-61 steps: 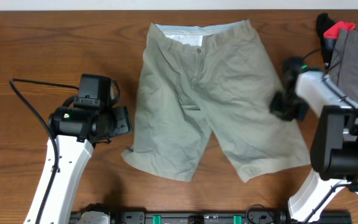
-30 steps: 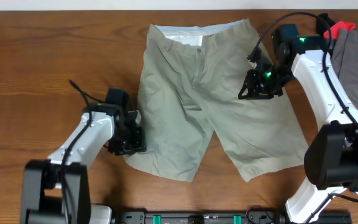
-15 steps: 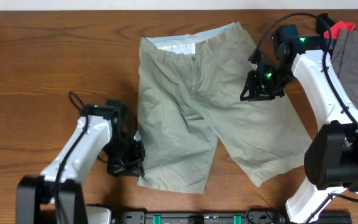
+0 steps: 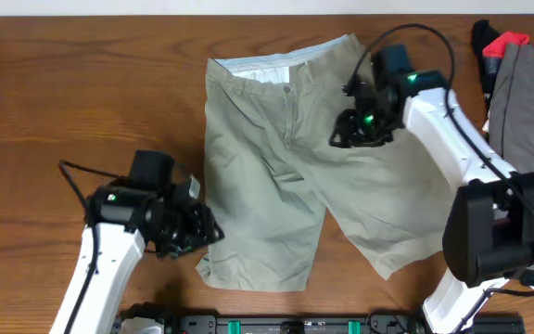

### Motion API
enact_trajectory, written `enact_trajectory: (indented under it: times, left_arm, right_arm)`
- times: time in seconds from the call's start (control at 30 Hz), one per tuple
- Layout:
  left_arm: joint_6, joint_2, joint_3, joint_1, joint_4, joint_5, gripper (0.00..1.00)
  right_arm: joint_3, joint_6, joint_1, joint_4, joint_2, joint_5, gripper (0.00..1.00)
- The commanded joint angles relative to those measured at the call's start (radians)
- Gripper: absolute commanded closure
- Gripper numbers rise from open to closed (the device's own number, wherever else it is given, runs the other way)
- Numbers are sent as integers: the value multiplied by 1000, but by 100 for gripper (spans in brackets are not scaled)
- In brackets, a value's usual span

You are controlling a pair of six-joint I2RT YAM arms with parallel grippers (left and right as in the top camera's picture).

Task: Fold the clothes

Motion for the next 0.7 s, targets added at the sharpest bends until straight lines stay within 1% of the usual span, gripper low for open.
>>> enact_trajectory:
  times: [0.0,0.03,0.07,0.1,0.13,0.17,0.23,0.37,0.5,0.67]
  left_arm:
    - [16,-26,19,-1,81,-31,50]
    - [16,-26,19,0,106,-39,49]
    - [16,-23,19,0,122,-43,49]
    - [15,-19,19,0,136,-44,48]
    - [16,-16,19,-1,141,-44,49]
    - [16,-13,19,0,143,-45,48]
    - [16,-12,19,-1,139,-44,49]
    - [15,-13,19,-1,135,-33,49]
    - [15,-13,19,-1,135,-26,49]
    - [15,-13,19,-1,135,-26,49]
  right_arm:
    - [-66,50,72,153,-3,-52,42]
    - [-78,69,93,214,2,-34,39]
    - [-83,101,109,256,5,-6,39]
    - [-84,137,131,311,13,30,40]
    - [-84,145,143,344,20,50,43]
    - [-84,165,160,385,27,80,45]
    - [-84,209,182,432,43,137,48]
    - [-83,309,206,454,87,312,49]
    - [-83,318,206,501,146,320,49]
    - [-83,332,206,599,202,253,50]
